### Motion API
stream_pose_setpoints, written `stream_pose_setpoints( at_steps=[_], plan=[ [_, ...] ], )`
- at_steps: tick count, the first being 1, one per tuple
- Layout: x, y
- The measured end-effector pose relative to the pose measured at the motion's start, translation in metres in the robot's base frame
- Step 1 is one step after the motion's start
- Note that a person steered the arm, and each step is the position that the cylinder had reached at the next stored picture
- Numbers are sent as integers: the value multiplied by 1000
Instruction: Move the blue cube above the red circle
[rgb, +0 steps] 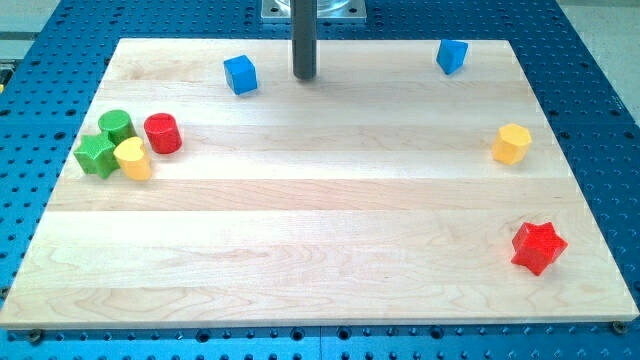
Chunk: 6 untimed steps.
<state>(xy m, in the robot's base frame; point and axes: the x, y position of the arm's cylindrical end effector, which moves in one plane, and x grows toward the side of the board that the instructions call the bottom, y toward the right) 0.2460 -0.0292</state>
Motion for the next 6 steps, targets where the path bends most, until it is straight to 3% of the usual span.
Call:
stream_pose_setpoints(
  at_steps=[1,2,3,4,5,6],
  plan=[
    [4,-76],
    [67,-95],
    [58,-68],
    [90,-77],
    [91,-122],
    [87,-131]
  ],
)
